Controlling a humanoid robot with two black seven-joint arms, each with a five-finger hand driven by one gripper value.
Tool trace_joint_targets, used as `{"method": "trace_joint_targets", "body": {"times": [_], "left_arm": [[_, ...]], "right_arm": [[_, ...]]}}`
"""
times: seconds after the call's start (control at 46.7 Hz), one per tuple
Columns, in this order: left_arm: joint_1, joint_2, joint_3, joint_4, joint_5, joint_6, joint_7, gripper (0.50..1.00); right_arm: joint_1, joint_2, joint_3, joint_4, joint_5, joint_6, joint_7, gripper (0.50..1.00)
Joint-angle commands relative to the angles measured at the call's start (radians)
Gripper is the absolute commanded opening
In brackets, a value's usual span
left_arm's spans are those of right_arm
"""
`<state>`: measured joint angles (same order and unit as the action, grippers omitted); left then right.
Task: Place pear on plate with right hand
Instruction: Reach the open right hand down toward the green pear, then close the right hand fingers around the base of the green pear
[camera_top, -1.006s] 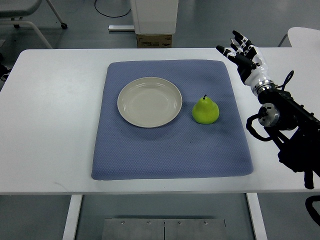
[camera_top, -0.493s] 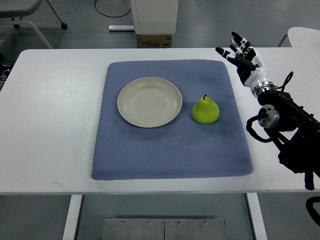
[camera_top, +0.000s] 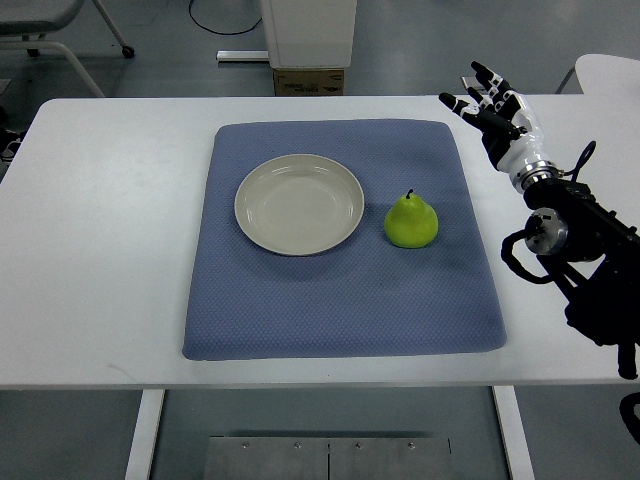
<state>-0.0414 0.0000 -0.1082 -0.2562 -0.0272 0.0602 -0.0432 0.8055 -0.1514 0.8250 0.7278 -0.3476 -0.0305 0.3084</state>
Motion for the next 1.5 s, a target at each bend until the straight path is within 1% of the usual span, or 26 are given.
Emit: {"method": "trace_joint_targets", "body": {"times": [0.0, 0.107, 0.343, 0.578, 0.728, 0.899, 1.049, 1.285, 1.478], "left_arm": [[0.000, 0.000, 0.001, 0.000, 0.000, 0.000, 0.000, 1.000], [0.000, 0.000, -0.001, 0.000, 0.000, 0.000, 0.000, 1.000], [0.000, 0.000, -0.001, 0.000, 0.000, 0.000, 0.000, 1.000], [0.000, 0.000, 0.001, 0.000, 0.000, 0.000, 0.000, 1.000], [0.000, 0.000, -0.001, 0.000, 0.000, 0.000, 0.000, 1.000], [0.000, 0.000, -0.001, 0.000, 0.000, 0.000, 0.000, 1.000], [0.000, 0.000, 0.001, 0.000, 0.000, 0.000, 0.000, 1.000], [0.000, 0.000, -0.001, 0.000, 0.000, 0.001, 0.000, 1.000], [0.000, 0.000, 0.001, 0.000, 0.001, 0.000, 0.000, 1.000]], "right_arm": [[0.001, -0.022, -0.013, 0.004, -0.001, 0.035, 0.000, 1.000], [0.006, -0.069, -0.085, 0.010, -0.001, 0.069, 0.015, 1.000], [0.032, -0.166, -0.243, 0.047, -0.004, 0.123, 0.138, 1.000], [0.064, -0.272, -0.395, 0.182, -0.013, 0.135, 0.241, 1.000], [0.095, -0.295, -0.503, 0.229, -0.050, 0.133, 0.302, 1.000], [0.113, -0.293, -0.579, 0.239, -0.162, 0.118, 0.302, 0.998], [0.127, -0.290, -0.618, 0.236, -0.174, 0.106, 0.302, 0.998], [0.146, -0.283, -0.714, 0.229, -0.228, 0.015, 0.302, 0.998], [0.152, -0.275, -0.779, 0.217, -0.258, -0.028, 0.302, 0.998]]}}
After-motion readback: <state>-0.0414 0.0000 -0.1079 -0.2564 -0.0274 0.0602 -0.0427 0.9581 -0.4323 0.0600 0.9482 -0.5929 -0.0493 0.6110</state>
